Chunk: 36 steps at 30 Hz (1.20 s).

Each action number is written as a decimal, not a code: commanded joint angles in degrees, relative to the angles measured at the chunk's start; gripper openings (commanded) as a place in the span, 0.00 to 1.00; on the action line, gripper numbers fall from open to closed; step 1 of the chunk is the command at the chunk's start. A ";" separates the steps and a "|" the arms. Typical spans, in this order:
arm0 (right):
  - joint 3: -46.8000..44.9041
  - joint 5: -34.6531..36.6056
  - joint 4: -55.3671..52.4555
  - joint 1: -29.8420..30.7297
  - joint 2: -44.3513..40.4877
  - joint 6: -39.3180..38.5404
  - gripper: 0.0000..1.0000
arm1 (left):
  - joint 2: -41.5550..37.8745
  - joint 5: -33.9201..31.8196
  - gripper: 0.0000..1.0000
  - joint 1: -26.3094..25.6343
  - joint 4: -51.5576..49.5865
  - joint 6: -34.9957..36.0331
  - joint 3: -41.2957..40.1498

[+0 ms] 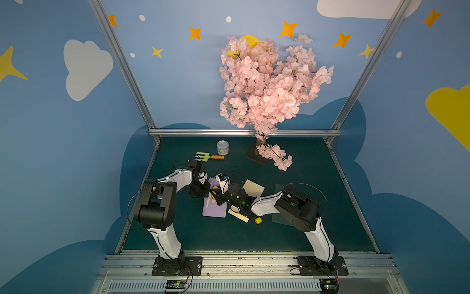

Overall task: Seal the envelope with a glue stick
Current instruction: Apply the envelope at the center of the board, then adjust the envelope at the center of the board.

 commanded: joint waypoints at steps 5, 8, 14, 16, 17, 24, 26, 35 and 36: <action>4.04 5.87 -3.50 -1.67 3.63 2.53 0.00 | 0.54 2.20 0.02 -0.38 1.42 -0.01 -0.60; 4.78 6.69 -3.89 -3.69 3.93 3.26 0.00 | 0.54 1.69 0.02 -0.37 1.12 0.29 -0.68; 4.02 6.39 -3.13 -6.14 2.13 3.45 0.00 | 0.02 -2.30 0.02 -0.24 -1.35 0.82 0.36; 3.45 5.96 -2.57 -6.32 1.40 3.31 0.00 | -0.17 -3.67 0.02 -0.09 -2.30 0.98 0.78; 2.98 5.54 -1.99 -6.33 0.79 3.59 0.00 | -0.21 -4.32 0.02 -0.09 -2.79 1.34 0.89; -3.87 3.10 2.81 -6.84 -8.29 11.44 0.00 | -1.63 -8.41 0.02 0.08 -5.86 2.92 1.88; -6.06 1.67 4.14 -7.43 -10.65 16.09 0.00 | -2.27 -9.03 0.03 0.26 -6.13 3.04 2.00; -13.09 -1.97 6.26 -9.67 -18.26 21.99 0.00 | -6.17 -2.68 0.53 0.75 -7.98 2.09 3.45; -13.36 -1.67 5.60 -9.71 -18.91 20.85 0.00 | -7.71 -0.82 0.59 1.13 -7.58 1.42 3.54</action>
